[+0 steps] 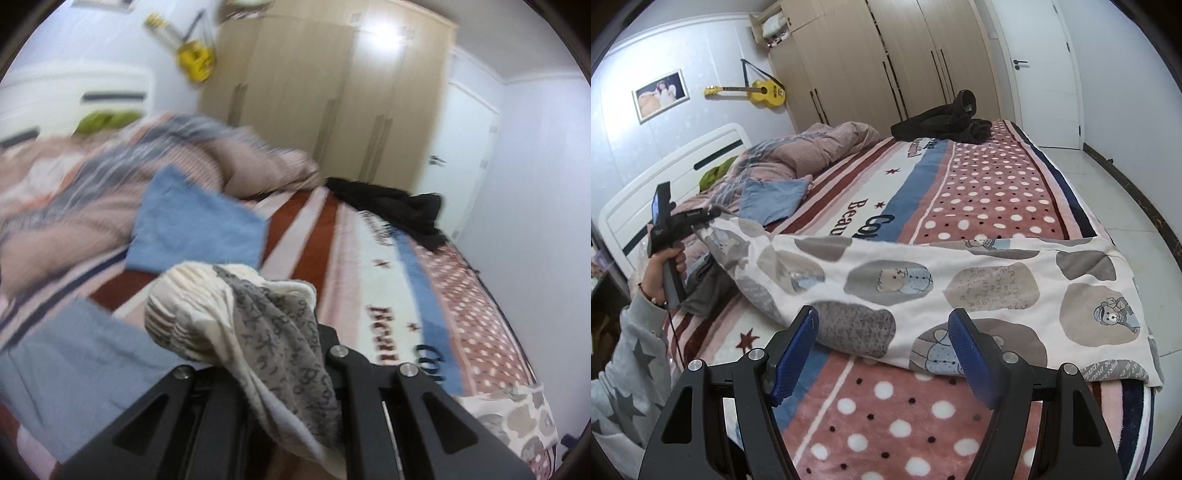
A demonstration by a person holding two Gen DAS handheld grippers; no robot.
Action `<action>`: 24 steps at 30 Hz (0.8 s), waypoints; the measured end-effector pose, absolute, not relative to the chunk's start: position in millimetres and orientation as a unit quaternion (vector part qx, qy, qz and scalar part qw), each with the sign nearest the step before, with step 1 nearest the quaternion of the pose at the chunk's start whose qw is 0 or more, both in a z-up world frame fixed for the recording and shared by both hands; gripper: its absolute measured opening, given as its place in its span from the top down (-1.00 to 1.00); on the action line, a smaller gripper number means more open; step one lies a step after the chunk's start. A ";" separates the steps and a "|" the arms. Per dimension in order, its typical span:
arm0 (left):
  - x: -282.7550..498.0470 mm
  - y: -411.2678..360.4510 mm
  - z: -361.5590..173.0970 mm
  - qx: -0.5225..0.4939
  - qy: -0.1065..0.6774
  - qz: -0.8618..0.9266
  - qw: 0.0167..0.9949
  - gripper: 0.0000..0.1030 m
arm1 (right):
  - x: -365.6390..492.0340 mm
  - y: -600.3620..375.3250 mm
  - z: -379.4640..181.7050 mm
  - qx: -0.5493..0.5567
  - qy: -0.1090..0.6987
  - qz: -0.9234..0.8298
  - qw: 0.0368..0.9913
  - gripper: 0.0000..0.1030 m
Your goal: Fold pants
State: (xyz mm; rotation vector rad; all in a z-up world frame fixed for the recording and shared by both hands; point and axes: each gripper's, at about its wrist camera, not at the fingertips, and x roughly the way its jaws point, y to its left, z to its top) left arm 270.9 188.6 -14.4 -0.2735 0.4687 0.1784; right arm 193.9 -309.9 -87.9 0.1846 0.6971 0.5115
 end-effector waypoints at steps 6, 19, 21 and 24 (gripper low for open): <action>272.7 95.0 29.5 -0.058 0.200 0.004 0.978 0.90 | 188.4 -326.4 -86.4 0.095 0.329 0.245 0.907 -0.34; 303.2 -165.4 -65.7 0.099 0.299 -0.195 0.929 0.90 | 163.1 -390.6 -95.3 0.119 0.314 0.204 0.920 -0.34; 307.9 -187.4 -88.3 0.114 0.327 -0.204 0.916 0.90 | 159.7 -400.1 -96.4 0.121 0.313 0.198 0.921 -0.34; 308.0 -205.9 -114.9 0.130 0.356 -0.208 0.902 0.90 | 154.5 -414.2 -98.7 0.125 0.312 0.188 0.923 -0.34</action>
